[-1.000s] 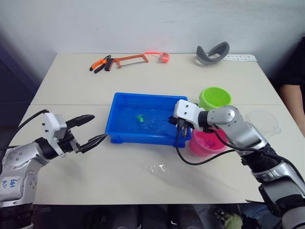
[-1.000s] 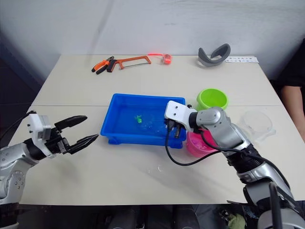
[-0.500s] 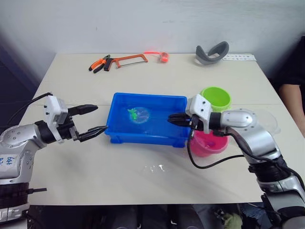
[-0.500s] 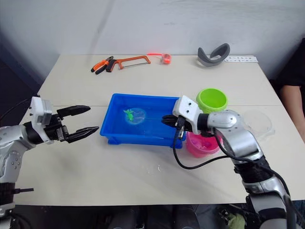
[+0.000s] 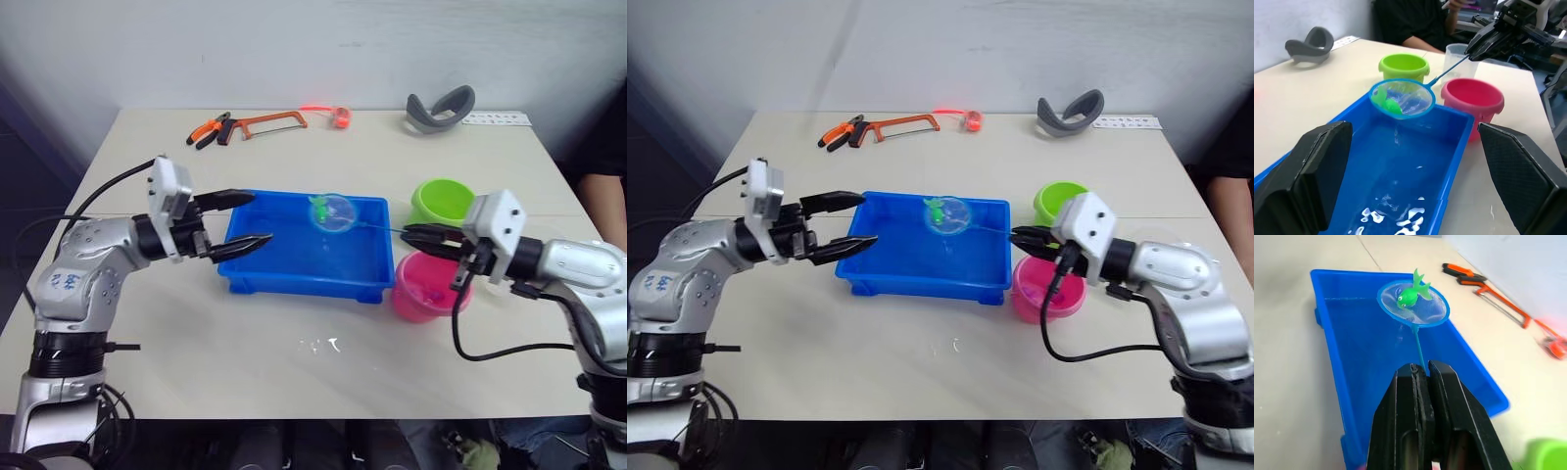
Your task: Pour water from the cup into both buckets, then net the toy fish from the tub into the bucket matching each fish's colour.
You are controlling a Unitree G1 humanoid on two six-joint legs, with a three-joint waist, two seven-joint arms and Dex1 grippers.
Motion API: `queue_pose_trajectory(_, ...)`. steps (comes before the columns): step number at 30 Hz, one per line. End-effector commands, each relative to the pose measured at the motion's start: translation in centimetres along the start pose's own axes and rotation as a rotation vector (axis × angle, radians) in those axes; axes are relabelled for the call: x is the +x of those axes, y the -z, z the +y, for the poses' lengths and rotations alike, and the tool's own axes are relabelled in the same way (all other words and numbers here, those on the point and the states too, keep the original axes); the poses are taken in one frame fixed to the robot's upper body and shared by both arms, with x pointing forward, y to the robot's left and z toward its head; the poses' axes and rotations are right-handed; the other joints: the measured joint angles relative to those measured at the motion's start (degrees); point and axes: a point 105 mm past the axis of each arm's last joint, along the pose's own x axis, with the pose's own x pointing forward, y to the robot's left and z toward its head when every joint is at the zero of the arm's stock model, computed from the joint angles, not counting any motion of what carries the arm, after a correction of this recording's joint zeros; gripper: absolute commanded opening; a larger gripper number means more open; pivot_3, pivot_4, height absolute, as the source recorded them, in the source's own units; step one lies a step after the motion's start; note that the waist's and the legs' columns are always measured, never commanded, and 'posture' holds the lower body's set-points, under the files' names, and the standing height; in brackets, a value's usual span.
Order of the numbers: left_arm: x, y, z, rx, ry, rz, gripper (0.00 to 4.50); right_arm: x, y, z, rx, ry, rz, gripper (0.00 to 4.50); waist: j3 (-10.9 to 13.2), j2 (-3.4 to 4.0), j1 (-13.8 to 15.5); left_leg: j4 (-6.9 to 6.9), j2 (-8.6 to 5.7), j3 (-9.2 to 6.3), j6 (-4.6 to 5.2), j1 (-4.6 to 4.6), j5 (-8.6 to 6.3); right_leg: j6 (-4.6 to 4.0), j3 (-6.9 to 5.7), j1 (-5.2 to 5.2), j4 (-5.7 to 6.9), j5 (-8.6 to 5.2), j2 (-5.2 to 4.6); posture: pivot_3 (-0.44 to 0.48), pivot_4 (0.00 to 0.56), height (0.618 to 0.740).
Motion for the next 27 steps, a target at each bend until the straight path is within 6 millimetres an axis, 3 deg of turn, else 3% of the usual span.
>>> queue_pose_trajectory(1,1.6,-1.2,0.0,-0.012,0.007,-0.028,4.47,-2.8,-1.5,-1.7,-0.087,0.100,0.004,0.00,0.0,0.00,0.1,0.01,-0.01,0.01,0.01,0.00,0.01,0.00,0.00,0.00,0.00,0.00,0.02,0.000,0.150,0.740)
queue_pose_trajectory(7,4.3,-2.4,0.0,-0.041,-0.004,-0.083,4.47,-6.2,-0.4,-4.9,-0.148,0.239,0.107,0.00,0.0,-0.02,0.4,0.02,-0.04,0.02,0.05,0.04,0.03,0.02,0.02,0.05,0.00,0.01,0.04,0.000,0.150,0.740)
queue_pose_trajectory(15,6.8,-1.9,-0.1,-0.062,-0.032,-0.083,4.47,-9.0,2.9,-9.6,-0.272,0.408,0.263,0.00,0.0,-0.02,0.4,0.03,-0.04,0.11,0.04,0.06,0.05,0.02,0.02,0.04,0.02,0.01,0.10,0.000,0.150,0.740)
queue_pose_trajectory(20,7.6,-1.4,-0.3,-0.041,-0.033,-0.079,4.47,-9.3,4.9,-10.6,-0.471,0.416,0.369,0.00,0.0,-0.02,0.3,0.04,-0.04,0.11,0.03,0.07,0.07,0.02,0.01,0.03,0.02,0.01,0.12,0.000,0.150,0.740)
queue_pose_trajectory(27,7.8,-1.2,-1.0,-0.037,-0.004,-0.087,4.47,-9.9,5.3,-11.3,-0.834,0.378,0.496,0.00,0.0,0.00,0.0,0.03,-0.03,0.09,-0.04,0.07,0.11,0.02,0.02,0.04,0.02,0.01,0.10,0.000,0.150,0.740)
